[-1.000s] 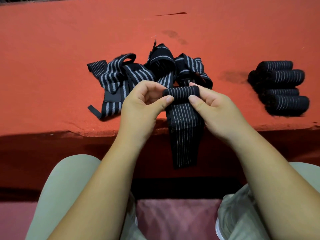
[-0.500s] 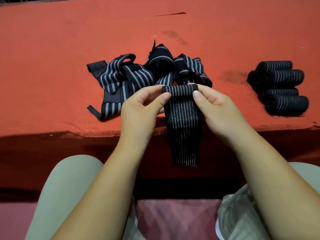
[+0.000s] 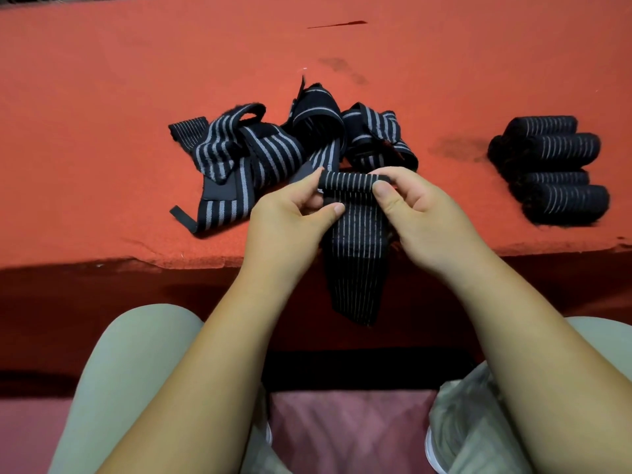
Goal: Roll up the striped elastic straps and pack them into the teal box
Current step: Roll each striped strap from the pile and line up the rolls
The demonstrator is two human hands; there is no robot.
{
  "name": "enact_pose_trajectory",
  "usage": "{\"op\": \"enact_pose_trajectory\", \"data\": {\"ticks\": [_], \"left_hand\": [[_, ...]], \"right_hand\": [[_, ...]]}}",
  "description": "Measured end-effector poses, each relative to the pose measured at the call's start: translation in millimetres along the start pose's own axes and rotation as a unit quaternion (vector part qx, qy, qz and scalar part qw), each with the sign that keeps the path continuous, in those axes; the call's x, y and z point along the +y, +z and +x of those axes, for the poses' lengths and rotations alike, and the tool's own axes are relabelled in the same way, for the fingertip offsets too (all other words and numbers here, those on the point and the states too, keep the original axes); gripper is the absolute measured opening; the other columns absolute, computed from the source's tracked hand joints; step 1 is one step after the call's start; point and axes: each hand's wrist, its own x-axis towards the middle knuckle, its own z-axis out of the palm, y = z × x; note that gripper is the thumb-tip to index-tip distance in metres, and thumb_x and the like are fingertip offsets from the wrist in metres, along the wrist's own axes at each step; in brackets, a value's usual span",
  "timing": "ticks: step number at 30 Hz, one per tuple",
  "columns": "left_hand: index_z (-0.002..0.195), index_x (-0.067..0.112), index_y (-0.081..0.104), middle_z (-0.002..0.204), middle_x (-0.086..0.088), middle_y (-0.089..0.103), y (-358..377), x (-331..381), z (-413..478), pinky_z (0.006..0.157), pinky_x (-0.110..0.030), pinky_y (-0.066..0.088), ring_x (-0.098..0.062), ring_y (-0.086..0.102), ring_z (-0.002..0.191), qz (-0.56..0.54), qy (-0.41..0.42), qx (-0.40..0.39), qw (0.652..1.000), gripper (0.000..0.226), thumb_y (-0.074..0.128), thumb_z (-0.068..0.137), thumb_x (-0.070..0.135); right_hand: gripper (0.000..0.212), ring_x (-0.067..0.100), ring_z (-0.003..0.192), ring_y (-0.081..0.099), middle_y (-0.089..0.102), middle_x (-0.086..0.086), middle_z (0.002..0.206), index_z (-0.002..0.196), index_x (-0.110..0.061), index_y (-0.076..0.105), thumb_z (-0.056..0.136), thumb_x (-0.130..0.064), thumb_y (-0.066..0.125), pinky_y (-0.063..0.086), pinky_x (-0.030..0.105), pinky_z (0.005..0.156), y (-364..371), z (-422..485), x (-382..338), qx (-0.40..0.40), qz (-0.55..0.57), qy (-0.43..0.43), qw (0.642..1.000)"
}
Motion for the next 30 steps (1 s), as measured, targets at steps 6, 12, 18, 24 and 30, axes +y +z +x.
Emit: {"op": "enact_pose_trajectory", "data": {"ticks": [6, 12, 18, 24, 30], "left_hand": [[0.109, 0.035, 0.082, 0.069, 0.018, 0.062, 5, 4, -2, 0.066, -0.024, 0.048, -0.002, 0.055, 0.061, 0.054, 0.000, 0.014, 0.998, 0.035, 0.071, 0.090, 0.008], [0.113, 0.034, 0.080, 0.072, 0.017, 0.065, 5, 2, -1, 0.070, -0.022, 0.051, 0.000, 0.058, 0.063, 0.100, -0.004, 0.021, 0.995, 0.036, 0.071, 0.086, 0.012], [0.111, 0.032, 0.081, 0.075, 0.008, 0.058, 0, 1, 3, 0.065, -0.026, 0.046, -0.008, 0.051, 0.063, 0.057, -0.011, -0.015, 0.998, 0.036, 0.068, 0.087, 0.010], [0.117, 0.025, 0.082, 0.095, -0.015, 0.079, -8, 4, 4, 0.085, -0.047, 0.061, -0.025, 0.072, 0.087, -0.034, -0.031, -0.036, 0.998, 0.041, 0.066, 0.086, 0.004], [0.128, 0.016, 0.075, 0.075, 0.014, 0.070, -13, 3, 5, 0.068, -0.015, 0.052, 0.000, 0.066, 0.073, -0.055, -0.037, -0.058, 0.996, 0.036, 0.067, 0.099, -0.002]], "right_hand": [[0.016, 0.006, 0.082, 0.069, 0.077, -0.007, 0.093, 0.115, -0.030, 0.072, 0.111, -0.035, 0.057, 0.058, 0.039, 0.082, 4, -1, 2, 0.012, -0.005, -0.002, 1.000], [0.017, 0.008, 0.089, 0.073, 0.081, 0.002, 0.100, 0.117, -0.021, 0.076, 0.110, -0.026, 0.061, 0.058, 0.030, 0.082, 5, 0, 3, 0.014, 0.040, 0.015, 0.999], [0.019, 0.013, 0.097, 0.077, 0.081, 0.001, 0.104, 0.120, -0.022, 0.076, 0.109, -0.020, 0.061, 0.060, 0.042, 0.096, 3, -1, 3, 0.011, 0.065, 0.001, 0.998], [0.024, 0.002, 0.072, 0.062, 0.065, -0.010, 0.075, 0.126, -0.017, 0.074, 0.107, -0.009, 0.061, 0.051, 0.020, 0.073, 4, 2, 7, 0.010, 0.120, -0.001, 0.993], [0.029, 0.012, 0.086, 0.063, 0.068, -0.003, 0.088, 0.125, -0.024, 0.075, 0.105, -0.007, 0.063, 0.054, 0.033, 0.084, 4, 3, 7, 0.015, 0.139, -0.007, 0.990]]}}
